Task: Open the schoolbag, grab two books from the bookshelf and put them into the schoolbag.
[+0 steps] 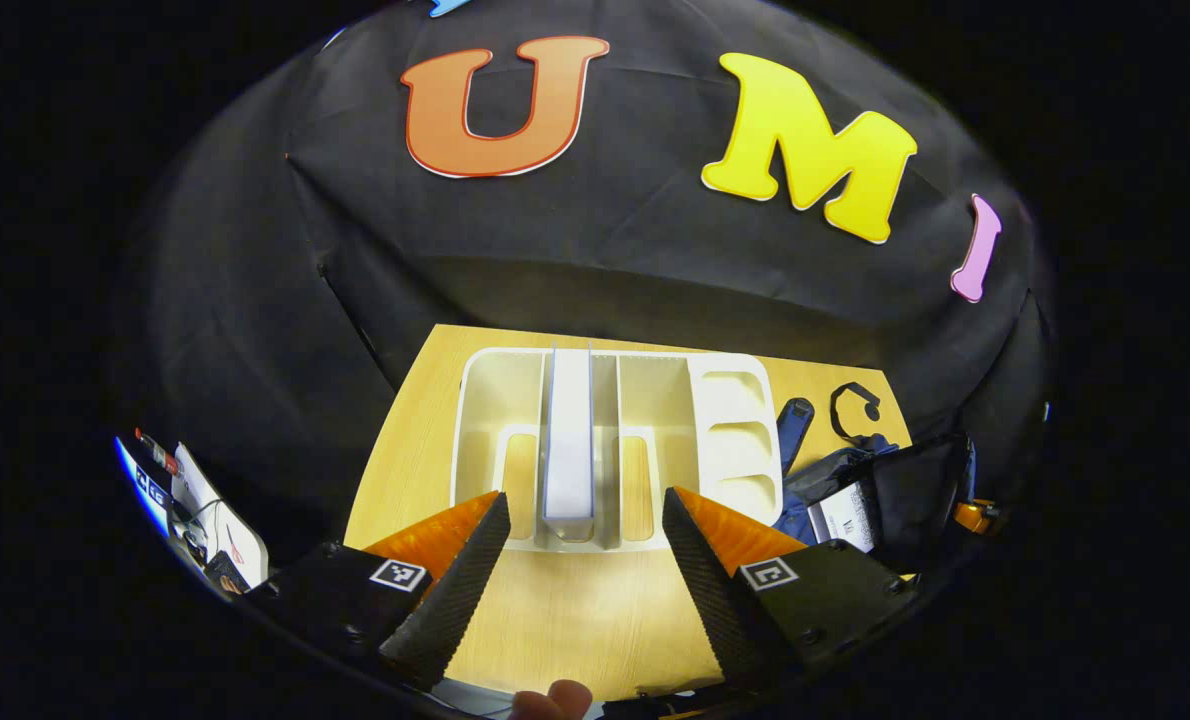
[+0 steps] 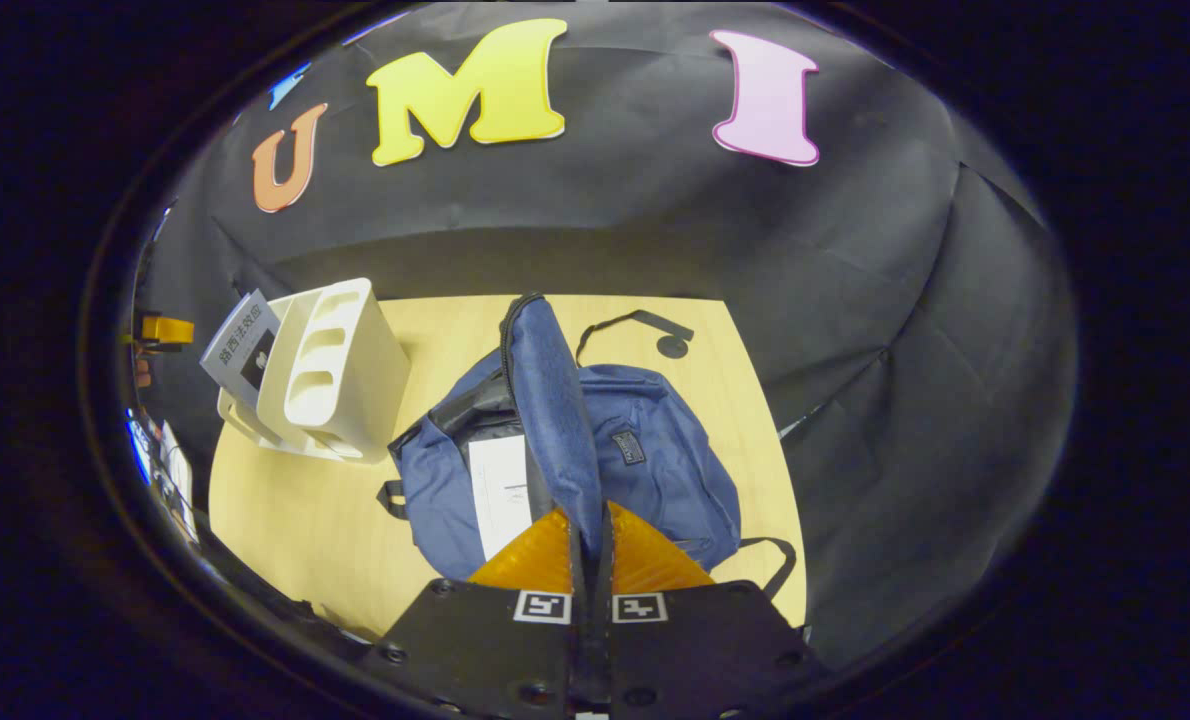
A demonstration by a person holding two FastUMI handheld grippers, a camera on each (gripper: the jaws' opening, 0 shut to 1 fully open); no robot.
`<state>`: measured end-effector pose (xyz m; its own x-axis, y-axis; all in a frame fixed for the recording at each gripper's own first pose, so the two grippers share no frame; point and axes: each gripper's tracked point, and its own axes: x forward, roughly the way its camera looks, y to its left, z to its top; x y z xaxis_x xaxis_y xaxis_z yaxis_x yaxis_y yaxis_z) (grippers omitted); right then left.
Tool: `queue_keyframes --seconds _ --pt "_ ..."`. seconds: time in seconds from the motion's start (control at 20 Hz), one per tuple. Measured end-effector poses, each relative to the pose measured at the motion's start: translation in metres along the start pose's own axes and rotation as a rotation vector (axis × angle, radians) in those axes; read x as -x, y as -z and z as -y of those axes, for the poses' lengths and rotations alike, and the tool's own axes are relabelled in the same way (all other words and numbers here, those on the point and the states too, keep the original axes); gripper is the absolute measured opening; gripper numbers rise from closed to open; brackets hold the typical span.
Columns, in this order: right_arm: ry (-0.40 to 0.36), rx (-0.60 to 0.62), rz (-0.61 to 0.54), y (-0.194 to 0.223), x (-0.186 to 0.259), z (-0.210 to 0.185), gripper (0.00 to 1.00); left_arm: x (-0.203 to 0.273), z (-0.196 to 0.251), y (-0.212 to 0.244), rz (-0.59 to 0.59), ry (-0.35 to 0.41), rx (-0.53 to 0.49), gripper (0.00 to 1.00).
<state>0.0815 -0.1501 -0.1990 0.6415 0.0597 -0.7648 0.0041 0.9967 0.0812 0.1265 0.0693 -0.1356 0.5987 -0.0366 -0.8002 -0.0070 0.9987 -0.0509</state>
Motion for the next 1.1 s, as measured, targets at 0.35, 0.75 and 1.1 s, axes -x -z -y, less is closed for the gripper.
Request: queue_keyframes --seconds 0.35,0.75,1.1 --pt "0.016 0.017 -0.018 -0.003 -0.004 0.000 0.00 -0.036 -0.005 -0.012 -0.096 0.039 -0.026 0.97" --pt "0.031 0.031 -0.045 -0.006 -0.013 0.000 0.00 -0.084 -0.001 0.004 -0.267 0.061 -0.029 0.98" --pt "0.049 0.040 -0.050 -0.006 -0.019 0.005 0.01 -0.102 -0.007 0.023 -0.387 0.051 -0.049 0.89"
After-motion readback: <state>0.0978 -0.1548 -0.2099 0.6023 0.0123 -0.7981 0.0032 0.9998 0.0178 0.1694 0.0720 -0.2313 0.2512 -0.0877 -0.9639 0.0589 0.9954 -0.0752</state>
